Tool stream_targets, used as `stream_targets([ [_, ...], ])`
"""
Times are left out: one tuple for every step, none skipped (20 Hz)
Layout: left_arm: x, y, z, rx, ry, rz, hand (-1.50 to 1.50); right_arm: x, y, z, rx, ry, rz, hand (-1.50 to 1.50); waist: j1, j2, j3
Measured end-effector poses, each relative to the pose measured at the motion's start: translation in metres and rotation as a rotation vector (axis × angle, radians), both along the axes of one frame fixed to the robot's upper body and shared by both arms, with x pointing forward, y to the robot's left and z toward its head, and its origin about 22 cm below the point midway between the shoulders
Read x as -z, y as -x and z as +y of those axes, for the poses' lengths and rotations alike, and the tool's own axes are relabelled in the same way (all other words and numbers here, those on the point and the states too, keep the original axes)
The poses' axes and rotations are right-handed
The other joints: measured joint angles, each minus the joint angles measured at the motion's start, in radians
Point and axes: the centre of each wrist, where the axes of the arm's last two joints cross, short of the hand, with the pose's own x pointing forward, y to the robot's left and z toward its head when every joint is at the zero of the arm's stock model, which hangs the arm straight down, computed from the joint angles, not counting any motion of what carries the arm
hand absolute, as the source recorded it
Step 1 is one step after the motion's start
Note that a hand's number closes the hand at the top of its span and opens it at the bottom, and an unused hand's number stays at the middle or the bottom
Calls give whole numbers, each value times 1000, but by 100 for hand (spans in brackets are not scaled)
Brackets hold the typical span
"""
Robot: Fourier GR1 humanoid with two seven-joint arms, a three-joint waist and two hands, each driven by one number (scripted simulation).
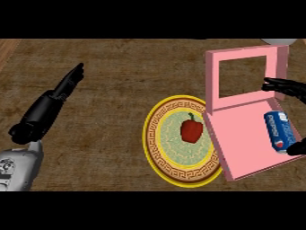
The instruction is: Pick the can from the plate and place it in the cardboard box
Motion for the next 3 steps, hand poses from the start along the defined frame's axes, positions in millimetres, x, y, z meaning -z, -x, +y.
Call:
stream_targets([
  [-1, 0, -2, 7, 1, -3, 0, -1, -4, -3, 16, -35, 41, -150, 4, 0, 0],
  [-2, -1, -2, 7, 0, -5, 0, -3, -7, -8, 30, -65, 80, -150, 4, 0, 0],
  [-1, -2, -5, 10, 1, -3, 0, -7, -12, -12, 45, -98, 111, -150, 5, 1, 0],
])
